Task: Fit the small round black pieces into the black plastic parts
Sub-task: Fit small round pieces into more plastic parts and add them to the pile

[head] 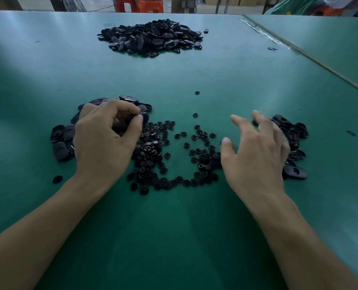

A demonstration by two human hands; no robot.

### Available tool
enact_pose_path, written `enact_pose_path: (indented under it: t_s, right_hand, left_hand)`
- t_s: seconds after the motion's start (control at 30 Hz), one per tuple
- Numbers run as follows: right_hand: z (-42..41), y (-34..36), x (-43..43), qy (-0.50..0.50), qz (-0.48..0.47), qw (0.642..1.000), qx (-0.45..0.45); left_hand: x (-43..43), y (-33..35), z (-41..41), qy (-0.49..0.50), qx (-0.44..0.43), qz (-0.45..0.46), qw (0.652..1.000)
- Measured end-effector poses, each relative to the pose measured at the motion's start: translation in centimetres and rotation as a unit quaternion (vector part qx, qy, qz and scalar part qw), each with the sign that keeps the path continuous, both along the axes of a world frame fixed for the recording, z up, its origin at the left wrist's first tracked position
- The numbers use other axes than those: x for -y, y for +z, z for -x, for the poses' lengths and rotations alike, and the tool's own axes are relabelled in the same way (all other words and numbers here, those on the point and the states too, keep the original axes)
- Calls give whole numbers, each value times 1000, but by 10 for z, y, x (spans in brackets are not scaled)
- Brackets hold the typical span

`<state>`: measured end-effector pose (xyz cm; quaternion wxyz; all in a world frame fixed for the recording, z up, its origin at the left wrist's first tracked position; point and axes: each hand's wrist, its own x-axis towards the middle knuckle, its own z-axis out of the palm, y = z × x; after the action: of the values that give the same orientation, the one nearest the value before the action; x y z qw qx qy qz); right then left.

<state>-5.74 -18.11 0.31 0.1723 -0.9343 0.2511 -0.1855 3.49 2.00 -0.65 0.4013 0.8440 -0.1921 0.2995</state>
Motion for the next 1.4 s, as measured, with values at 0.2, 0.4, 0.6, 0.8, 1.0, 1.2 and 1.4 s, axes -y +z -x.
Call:
enact_pose_path:
  t_s: [0.2,0.4,0.6,0.8,1.0,1.2,1.4]
  right_hand:
    - [-1,-3,7,-45,-40,982,-180]
    - [0,-3,6,-12,-28,987,-155]
    - [-1,-2,8,13,-34,997,-71]
    - [0,-6,11,-35,1,996,-82]
    - [-2,-8,13,4,16,999,-50]
    - [-2,-9,16,22,-8,999,32]
    - [-2,-6,16,35,-25,994,100]
  left_hand:
    - [-4,-4,-10,97,-64,-91,989]
    - [-7,-5,-16,145,-150,-91,974]
    - [-6,-3,-15,126,-121,-77,982]
    - [2,-3,0,-65,63,-164,982]
    - [3,-6,2,-145,80,-165,972]
    - [2,-5,0,-132,59,-142,979]
    - [3,-5,1,-132,76,-133,979]
